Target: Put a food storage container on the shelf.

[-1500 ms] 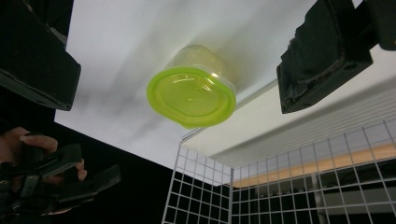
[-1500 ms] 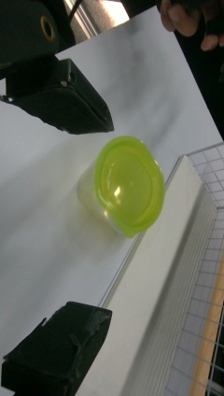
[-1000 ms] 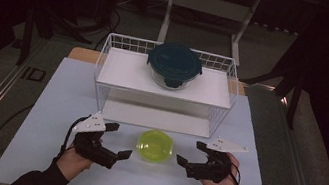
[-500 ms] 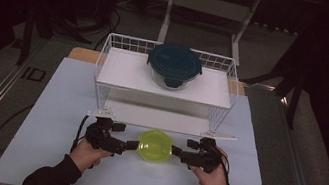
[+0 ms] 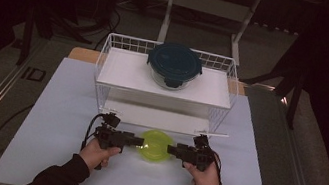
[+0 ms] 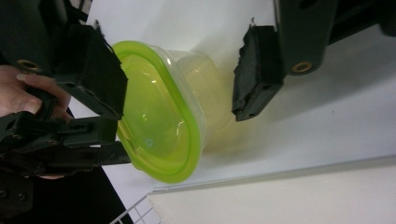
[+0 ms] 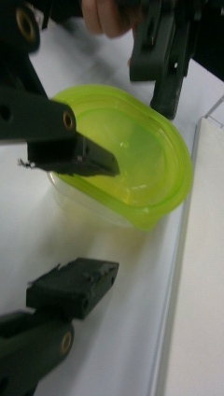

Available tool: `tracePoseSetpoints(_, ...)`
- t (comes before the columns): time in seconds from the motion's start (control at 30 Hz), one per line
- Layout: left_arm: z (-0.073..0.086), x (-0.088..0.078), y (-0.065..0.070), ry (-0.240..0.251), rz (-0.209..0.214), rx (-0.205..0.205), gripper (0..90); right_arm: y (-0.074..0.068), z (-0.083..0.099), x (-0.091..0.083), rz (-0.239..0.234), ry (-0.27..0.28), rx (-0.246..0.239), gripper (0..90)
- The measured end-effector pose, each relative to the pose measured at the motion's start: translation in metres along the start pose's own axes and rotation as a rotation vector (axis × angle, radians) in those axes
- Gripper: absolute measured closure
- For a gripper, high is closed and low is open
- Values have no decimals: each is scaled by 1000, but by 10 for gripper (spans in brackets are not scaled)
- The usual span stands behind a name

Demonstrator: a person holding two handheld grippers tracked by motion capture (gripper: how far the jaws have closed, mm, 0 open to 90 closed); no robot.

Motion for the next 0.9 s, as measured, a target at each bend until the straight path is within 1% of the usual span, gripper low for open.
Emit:
tracePoseSetpoints(0.03, 1, 1, 0, -4, 3, -9, 448, 0, 0, 0, -2, -2, 6, 504)
tracePoseSetpoints(0.07, 1, 2, -1, -13, 13, -17, 495, -1, 1, 0, -10, -8, 7, 538)
tracePoseSetpoints(0.1, 2, 3, -2, -22, 8, -14, 536, -2, 1, 0, -16, -15, 7, 545)
tracePoseSetpoints(0.13, 2, 3, -2, -17, 3, -11, 587, -3, 1, 0, -16, -17, 8, 564)
tracePoseSetpoints(0.17, 3, 3, -1, -22, 14, -19, 624, -4, 2, 0, -24, -22, 9, 579)
tracePoseSetpoints(0.23, 3, 4, 0, -20, 25, -39, 663, -5, 2, 1, -23, -27, 14, 614)
tracePoseSetpoints(0.27, 3, 4, 0, -23, 25, -39, 685, -7, 2, 0, -35, -33, 20, 636)
tracePoseSetpoints(0.4, 6, 6, 1, -49, 26, -68, 704, -11, 3, 0, -41, -41, 25, 681)
tracePoseSetpoints(0.47, 7, 6, 2, -52, 33, -71, 714, -12, 4, -1, -47, -46, 30, 695)
tracePoseSetpoints(0.5, 8, 6, 2, -58, 41, -79, 719, -12, 4, -1, -46, -47, 34, 704)
tracePoseSetpoints(0.57, 9, 6, 4, -57, 40, -81, 732, -13, 5, -2, -60, -50, 50, 719)
tracePoseSetpoints(0.6, 9, 5, 4, -55, 39, -90, 738, -13, 6, -3, -65, -51, 57, 726)
tracePoseSetpoints(0.67, 11, 4, 5, -55, 34, -94, 757, -15, 7, -4, -102, -59, 79, 750)
tracePoseSetpoints(0.7, 11, 4, 6, -51, 27, -91, 759, -16, 7, -5, -113, -59, 86, 752)
tracePoseSetpoints(0.8, 13, 4, 8, -50, 20, -99, 767, -17, 8, -6, -105, -60, 86, 761)
tracePoseSetpoints(0.87, 14, 3, 11, -53, 15, -97, 775, -18, 9, -7, -98, -64, 84, 774)
tracePoseSetpoints(0.9, 15, 3, 12, -55, 10, -96, 778, -18, 9, -8, -97, -64, 90, 781)
Point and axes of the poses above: each handheld gripper's, and its own axes: x roughly forward along the jaws, z roughly out of its underside, y roughly to its right, the point moved 9 cm from there along x, roughly forward along the jaws, and after that the axes turned 15 degrees about z, right-handed, at the moved point
